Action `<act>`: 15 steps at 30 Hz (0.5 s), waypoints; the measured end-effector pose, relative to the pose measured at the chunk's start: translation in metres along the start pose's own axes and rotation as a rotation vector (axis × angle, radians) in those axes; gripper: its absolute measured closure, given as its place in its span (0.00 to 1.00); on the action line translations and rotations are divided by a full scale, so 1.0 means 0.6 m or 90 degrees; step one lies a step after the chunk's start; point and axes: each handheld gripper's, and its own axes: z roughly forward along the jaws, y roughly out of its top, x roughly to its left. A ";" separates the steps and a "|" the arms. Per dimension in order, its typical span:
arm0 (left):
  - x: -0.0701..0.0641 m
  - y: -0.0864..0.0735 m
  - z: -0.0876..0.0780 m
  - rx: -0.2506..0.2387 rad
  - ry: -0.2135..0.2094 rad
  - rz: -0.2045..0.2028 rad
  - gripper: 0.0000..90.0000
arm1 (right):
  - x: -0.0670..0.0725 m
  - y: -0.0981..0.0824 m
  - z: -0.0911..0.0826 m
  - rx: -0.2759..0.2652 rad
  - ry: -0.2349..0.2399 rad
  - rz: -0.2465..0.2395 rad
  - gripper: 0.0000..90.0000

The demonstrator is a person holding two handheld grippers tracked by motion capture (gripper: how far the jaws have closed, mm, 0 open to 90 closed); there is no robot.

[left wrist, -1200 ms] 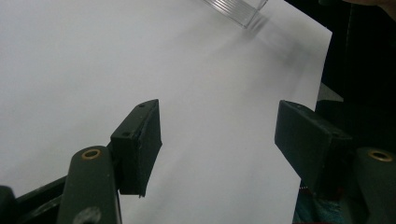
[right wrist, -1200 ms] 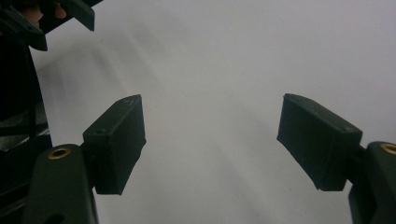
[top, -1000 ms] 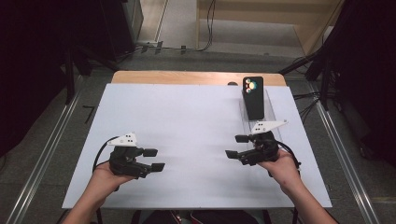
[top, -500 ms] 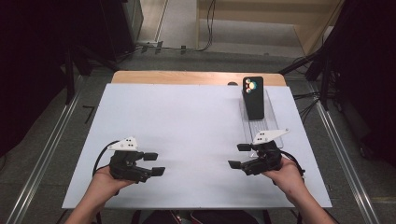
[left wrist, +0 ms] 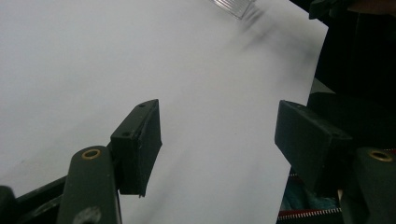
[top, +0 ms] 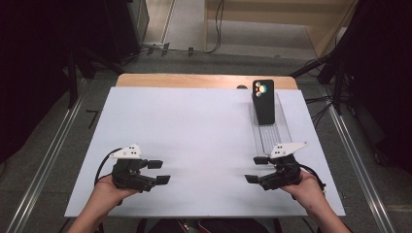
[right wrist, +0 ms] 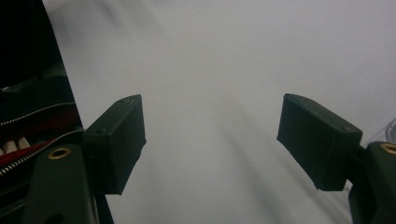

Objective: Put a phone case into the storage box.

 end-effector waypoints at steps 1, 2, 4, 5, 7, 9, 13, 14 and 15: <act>0.000 0.000 -0.001 -0.001 0.000 0.001 0.36 | -0.001 -0.003 -0.001 0.000 0.002 0.000 0.24; 0.000 -0.001 -0.001 -0.002 0.002 0.001 0.36 | -0.001 -0.005 -0.002 0.002 -0.002 -0.003 0.24; 0.000 -0.002 -0.001 -0.003 0.003 -0.002 0.36 | -0.001 -0.010 -0.005 0.007 -0.003 0.001 0.24; 0.000 -0.003 -0.002 -0.003 0.003 -0.003 0.36 | -0.002 -0.013 -0.005 0.004 -0.004 0.001 0.24; 0.000 -0.004 -0.002 -0.004 0.003 -0.004 0.36 | -0.004 -0.017 -0.007 0.008 -0.005 0.005 0.24; 0.000 -0.005 -0.002 -0.003 0.003 -0.004 0.36 | -0.006 -0.021 -0.009 0.009 -0.006 0.005 0.24; 0.000 -0.007 -0.002 -0.003 0.004 -0.004 0.36 | -0.008 -0.028 -0.010 0.017 -0.012 0.004 0.24; 0.000 -0.007 -0.002 -0.003 0.005 -0.004 0.36 | -0.008 -0.029 -0.010 0.019 -0.012 0.004 0.24; 0.001 -0.008 -0.002 -0.002 0.005 -0.004 0.36 | -0.009 -0.030 -0.009 0.022 -0.015 0.005 0.24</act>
